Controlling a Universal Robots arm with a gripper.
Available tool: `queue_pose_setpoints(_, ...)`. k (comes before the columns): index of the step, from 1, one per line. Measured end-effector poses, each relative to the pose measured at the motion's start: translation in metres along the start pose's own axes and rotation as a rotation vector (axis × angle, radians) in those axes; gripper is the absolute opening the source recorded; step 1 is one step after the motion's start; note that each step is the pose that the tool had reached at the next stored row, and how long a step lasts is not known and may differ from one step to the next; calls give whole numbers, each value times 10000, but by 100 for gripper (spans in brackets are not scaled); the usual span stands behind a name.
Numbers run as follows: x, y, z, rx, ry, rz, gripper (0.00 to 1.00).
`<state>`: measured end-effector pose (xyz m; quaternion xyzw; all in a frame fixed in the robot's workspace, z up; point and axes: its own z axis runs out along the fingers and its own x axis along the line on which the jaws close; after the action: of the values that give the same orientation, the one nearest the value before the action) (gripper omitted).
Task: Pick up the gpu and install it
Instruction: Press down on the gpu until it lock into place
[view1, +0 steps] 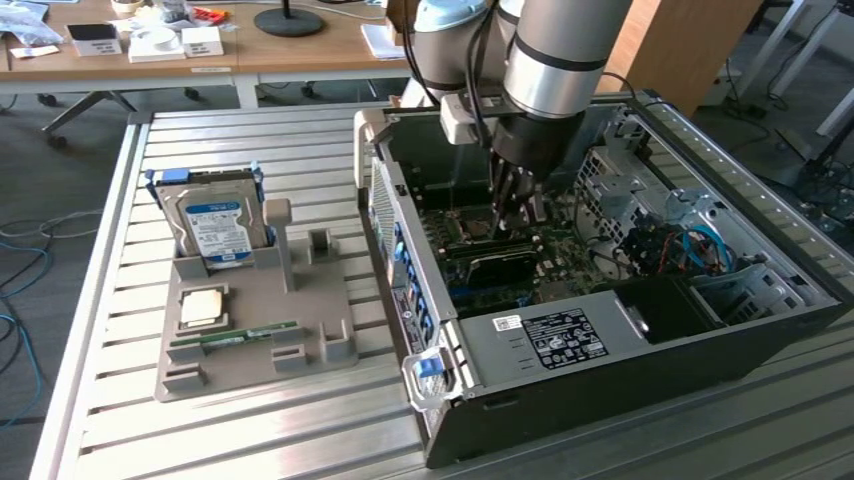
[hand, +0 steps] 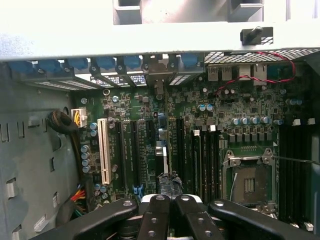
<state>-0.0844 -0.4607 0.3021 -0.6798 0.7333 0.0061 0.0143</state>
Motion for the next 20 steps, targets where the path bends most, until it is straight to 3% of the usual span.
queue_pose_setpoints(20, 2, 1, 56, -1, 1, 0, 11)
